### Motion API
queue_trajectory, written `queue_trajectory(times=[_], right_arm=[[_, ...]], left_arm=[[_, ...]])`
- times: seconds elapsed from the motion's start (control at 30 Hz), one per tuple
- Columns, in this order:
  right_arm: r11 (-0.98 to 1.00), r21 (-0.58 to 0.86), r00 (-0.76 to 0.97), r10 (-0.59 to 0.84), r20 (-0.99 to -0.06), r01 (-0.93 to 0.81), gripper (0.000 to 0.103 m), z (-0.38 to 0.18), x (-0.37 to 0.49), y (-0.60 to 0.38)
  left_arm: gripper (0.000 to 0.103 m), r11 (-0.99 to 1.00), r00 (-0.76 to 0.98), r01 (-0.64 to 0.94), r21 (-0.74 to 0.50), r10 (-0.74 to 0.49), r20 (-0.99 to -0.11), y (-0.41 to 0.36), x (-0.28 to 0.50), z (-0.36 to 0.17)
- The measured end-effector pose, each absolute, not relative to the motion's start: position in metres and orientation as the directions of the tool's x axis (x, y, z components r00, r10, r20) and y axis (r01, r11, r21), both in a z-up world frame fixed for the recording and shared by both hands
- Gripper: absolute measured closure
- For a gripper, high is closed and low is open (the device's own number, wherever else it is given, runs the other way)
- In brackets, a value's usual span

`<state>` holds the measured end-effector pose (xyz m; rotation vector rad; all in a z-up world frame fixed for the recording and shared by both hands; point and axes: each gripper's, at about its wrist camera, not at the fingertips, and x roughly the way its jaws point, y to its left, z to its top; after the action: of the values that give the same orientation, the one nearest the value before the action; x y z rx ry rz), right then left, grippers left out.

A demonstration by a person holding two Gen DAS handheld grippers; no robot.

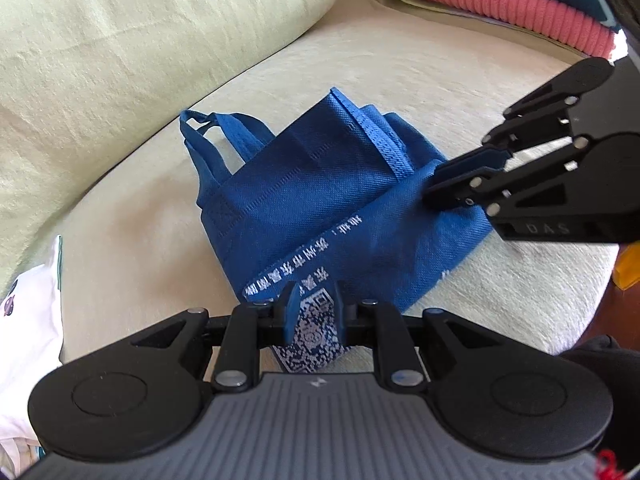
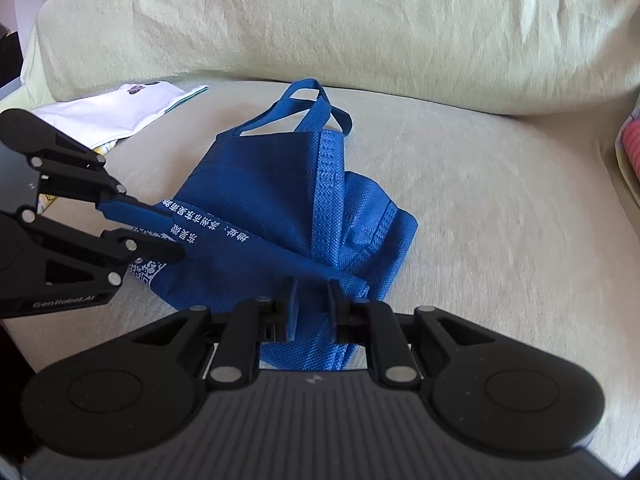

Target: Fold shopping bag

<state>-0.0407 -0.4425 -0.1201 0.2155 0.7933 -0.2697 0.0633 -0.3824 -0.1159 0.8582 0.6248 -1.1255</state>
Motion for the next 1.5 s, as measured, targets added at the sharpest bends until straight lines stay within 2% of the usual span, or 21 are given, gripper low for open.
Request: queue_trajectory(times=[0.13, 0.17, 0.43, 0.53, 0.7, 0.83, 0.87, 1.23, 1.4, 1.5], right_arm=[[0.943, 0.104, 0.675, -0.146, -0.724, 0.315, 0.091, -0.122, -0.041, -0.446], [0.943, 0.108, 0.676, -0.144, -0.722, 0.315, 0.091, -0.122, -0.042, -0.446], [0.939, 0.131, 0.690, -0.134, -0.711, 0.317, 0.091, -0.125, -0.045, -0.449], [0.941, 0.130, 0.693, -0.132, -0.709, 0.312, 0.091, -0.125, -0.046, -0.448], [0.944, 0.130, 0.698, -0.127, -0.704, 0.303, 0.091, -0.126, -0.047, -0.449], [0.944, 0.136, 0.700, -0.122, -0.704, 0.301, 0.091, -0.126, -0.047, -0.450], [0.944, 0.137, 0.700, -0.121, -0.704, 0.301, 0.091, -0.126, -0.048, -0.450], [0.948, 0.145, 0.700, -0.100, -0.707, 0.282, 0.091, -0.127, -0.049, -0.454], [0.949, 0.163, 0.704, -0.079, -0.706, 0.270, 0.091, -0.128, -0.049, -0.458], [0.949, 0.179, 0.706, -0.061, -0.705, 0.260, 0.090, -0.129, -0.049, -0.462]], left_arm=[[0.079, 0.141, 0.310, 0.950, 0.278, -0.515, -0.800, -0.367, 0.061, -0.115], [0.072, 0.130, 0.312, 0.949, 0.286, -0.508, -0.803, -0.362, 0.060, -0.116], [0.071, 0.006, 0.403, 0.884, 0.467, -0.516, -0.756, -0.334, 0.035, -0.130], [0.069, -0.075, 0.458, 0.805, 0.589, -0.553, -0.697, -0.324, 0.022, -0.138], [0.065, -0.267, 0.526, 0.535, 0.801, -0.636, -0.564, -0.310, 0.006, -0.162], [0.065, -0.336, 0.522, 0.450, 0.828, -0.653, -0.549, -0.309, 0.012, -0.171], [0.060, -0.348, 0.517, 0.437, 0.830, -0.658, -0.548, -0.310, 0.014, -0.173], [0.053, -0.465, 0.433, 0.237, 0.853, -0.735, -0.522, -0.312, 0.032, -0.192], [0.051, -0.499, 0.343, 0.211, 0.841, -0.767, -0.542, -0.313, 0.052, -0.194], [0.055, -0.540, 0.288, 0.272, 0.797, -0.744, -0.603, -0.320, 0.063, -0.186]])
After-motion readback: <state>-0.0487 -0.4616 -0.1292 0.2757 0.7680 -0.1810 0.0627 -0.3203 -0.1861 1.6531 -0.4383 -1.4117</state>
